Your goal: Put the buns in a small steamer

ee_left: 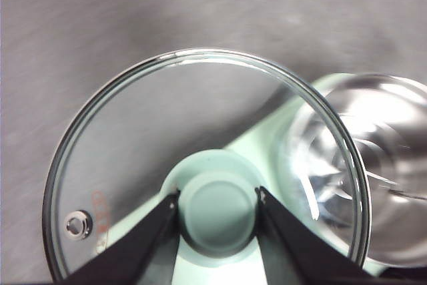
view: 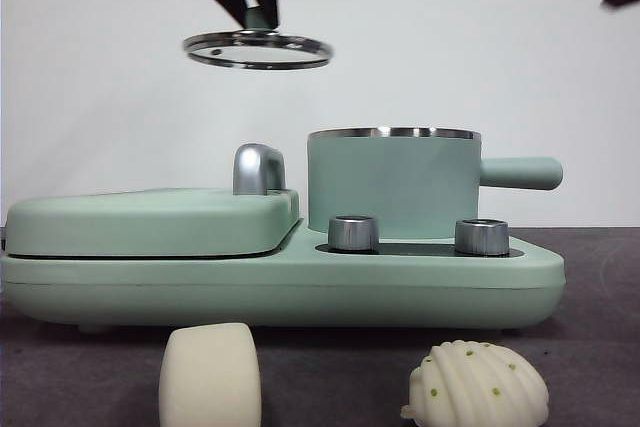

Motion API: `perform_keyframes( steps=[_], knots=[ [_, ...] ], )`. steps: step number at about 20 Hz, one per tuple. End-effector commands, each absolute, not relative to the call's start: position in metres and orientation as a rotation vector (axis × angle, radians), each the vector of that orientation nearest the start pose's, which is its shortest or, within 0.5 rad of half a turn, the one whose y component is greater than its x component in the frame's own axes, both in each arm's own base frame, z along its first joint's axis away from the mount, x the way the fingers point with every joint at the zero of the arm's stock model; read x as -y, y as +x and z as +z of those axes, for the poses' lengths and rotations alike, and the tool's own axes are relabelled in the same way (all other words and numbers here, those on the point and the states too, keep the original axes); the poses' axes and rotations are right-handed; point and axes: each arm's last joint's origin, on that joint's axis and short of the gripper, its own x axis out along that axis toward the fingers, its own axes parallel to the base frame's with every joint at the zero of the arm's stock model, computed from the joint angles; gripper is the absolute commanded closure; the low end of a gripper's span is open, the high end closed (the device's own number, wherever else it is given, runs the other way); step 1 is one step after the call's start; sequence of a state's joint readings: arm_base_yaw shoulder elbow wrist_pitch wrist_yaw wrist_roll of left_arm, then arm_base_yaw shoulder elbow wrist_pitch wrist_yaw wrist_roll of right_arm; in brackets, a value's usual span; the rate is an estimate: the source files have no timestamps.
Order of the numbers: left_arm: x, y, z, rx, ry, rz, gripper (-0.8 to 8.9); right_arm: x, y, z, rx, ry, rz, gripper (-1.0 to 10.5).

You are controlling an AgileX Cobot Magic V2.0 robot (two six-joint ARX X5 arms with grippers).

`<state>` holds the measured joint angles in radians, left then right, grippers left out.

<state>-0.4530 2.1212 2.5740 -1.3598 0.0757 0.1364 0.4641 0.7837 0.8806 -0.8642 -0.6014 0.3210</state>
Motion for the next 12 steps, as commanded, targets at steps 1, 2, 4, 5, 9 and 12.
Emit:
perform_keyframes(
  steps=[1, 2, 4, 5, 9, 12],
  knots=[
    [0.172, 0.371, 0.425, -0.817, 0.267, -0.525, 7.00, -0.100, 0.119, 0.308, -1.040, 0.290, 0.887, 4.3],
    [0.166, 0.374, 0.425, -0.818, 0.260, -0.509, 7.00, -0.114, 0.121, 0.305, -1.075, 0.249, 0.895, 4.3],
    [0.155, 0.378, 0.425, -0.818, 0.249, -0.483, 7.00, -0.141, 0.122, 0.301, -1.119, 0.170, 0.892, 4.3],
    [0.150, 0.380, 0.425, -0.819, 0.243, -0.471, 7.00, -0.155, 0.123, 0.299, -1.136, 0.126, 0.891, 4.3],
    [0.131, 0.388, 0.425, -0.824, 0.221, -0.423, 7.00, -0.210, 0.126, 0.287, -1.207, -0.033, 0.882, 4.3],
    [0.117, 0.392, 0.425, -0.827, 0.204, -0.389, 7.00, -0.248, 0.130, 0.275, -1.242, -0.126, 0.866, 4.3]
  ],
)
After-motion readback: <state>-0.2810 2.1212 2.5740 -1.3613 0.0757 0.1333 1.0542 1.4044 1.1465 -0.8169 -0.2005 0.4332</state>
